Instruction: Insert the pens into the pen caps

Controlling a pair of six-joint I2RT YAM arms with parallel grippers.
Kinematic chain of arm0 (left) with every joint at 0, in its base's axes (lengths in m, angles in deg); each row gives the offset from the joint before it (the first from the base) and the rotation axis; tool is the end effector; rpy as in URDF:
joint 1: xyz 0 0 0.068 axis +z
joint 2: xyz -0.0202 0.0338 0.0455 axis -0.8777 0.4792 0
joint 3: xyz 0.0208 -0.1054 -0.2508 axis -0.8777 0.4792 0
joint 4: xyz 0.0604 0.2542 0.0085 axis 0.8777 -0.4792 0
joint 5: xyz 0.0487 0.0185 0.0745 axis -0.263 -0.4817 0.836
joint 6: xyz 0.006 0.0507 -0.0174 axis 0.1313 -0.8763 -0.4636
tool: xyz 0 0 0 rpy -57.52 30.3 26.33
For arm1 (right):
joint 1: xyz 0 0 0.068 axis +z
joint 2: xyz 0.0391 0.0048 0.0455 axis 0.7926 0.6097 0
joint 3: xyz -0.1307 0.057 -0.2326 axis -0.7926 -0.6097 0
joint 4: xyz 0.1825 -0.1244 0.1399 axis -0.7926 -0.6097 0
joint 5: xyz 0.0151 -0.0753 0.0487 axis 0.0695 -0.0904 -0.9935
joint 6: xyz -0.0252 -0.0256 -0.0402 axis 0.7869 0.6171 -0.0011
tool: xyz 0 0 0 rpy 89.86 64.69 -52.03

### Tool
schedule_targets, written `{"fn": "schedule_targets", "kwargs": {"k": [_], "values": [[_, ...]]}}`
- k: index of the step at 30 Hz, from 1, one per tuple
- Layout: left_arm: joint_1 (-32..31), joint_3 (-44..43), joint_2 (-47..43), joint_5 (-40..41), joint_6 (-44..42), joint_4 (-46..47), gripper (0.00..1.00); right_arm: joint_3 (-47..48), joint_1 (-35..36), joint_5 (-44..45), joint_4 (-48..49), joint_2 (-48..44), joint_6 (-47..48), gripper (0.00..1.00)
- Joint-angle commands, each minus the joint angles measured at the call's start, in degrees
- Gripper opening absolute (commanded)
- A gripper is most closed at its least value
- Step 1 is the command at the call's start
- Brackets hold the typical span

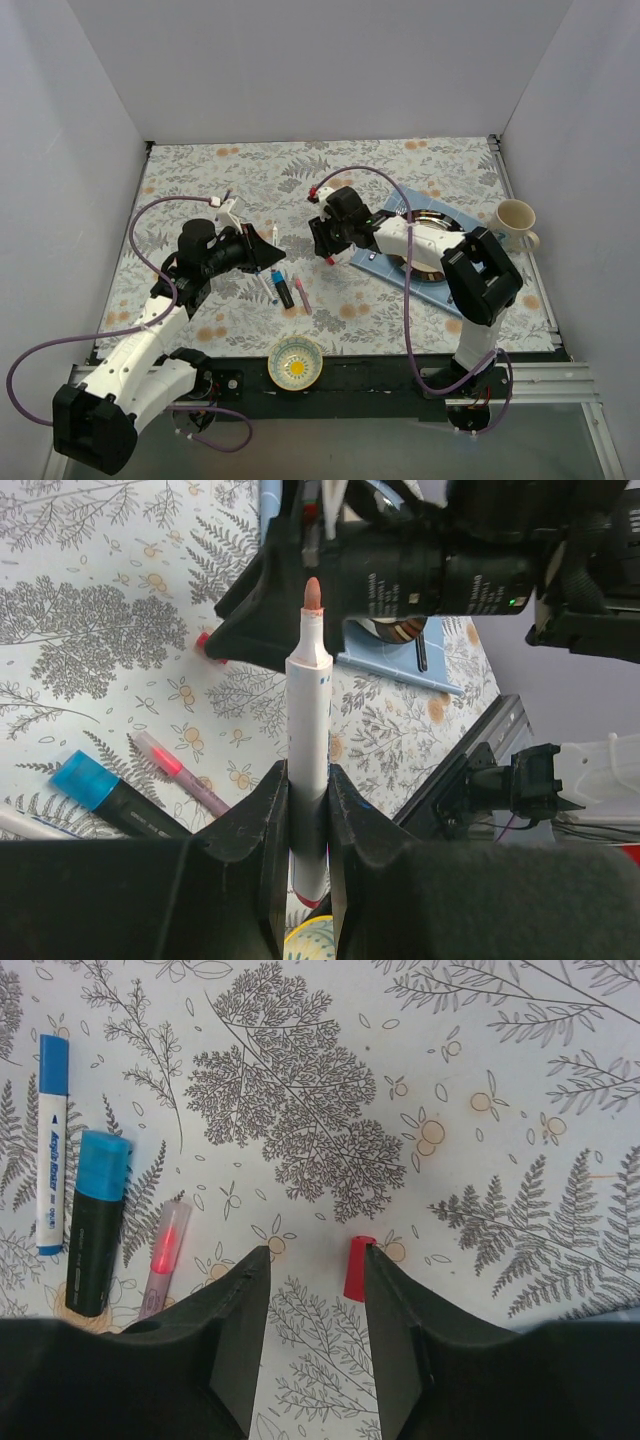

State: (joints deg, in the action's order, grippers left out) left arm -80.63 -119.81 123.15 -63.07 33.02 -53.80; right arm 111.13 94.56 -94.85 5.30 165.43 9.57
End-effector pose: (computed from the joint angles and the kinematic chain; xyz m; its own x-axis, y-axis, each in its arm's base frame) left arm 0.1856 -0.0840 0.2713 -0.8133 -0.5657 -0.1357 -0.0960 0.3606 -0.9277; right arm 0.2939 0.2702 0.2074 -0.6090 -0.3365 -0.7182 -0.6300 0.7554 0.1803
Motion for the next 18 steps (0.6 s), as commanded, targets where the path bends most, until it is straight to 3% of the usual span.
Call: {"fn": "schedule_targets", "kwargs": {"k": [1, 7, 18], "values": [[-0.2, -0.7, -2.9, 2.7, -2.1, -0.6, 0.00, 5.6, 2.0, 5.1, -4.9, 3.0, 3.2, 0.50], [-0.3, -1.0, -2.9, 2.5, -2.4, -0.9, 0.00, 7.2, 4.0, 12.3, -6.9, 6.2, 4.4, 0.49], [-0.3, -0.8, -3.2, 2.4, -2.6, -0.9, 0.00, 5.8, 4.3, 11.9, -7.0, 7.8, 4.5, 0.43]]}}
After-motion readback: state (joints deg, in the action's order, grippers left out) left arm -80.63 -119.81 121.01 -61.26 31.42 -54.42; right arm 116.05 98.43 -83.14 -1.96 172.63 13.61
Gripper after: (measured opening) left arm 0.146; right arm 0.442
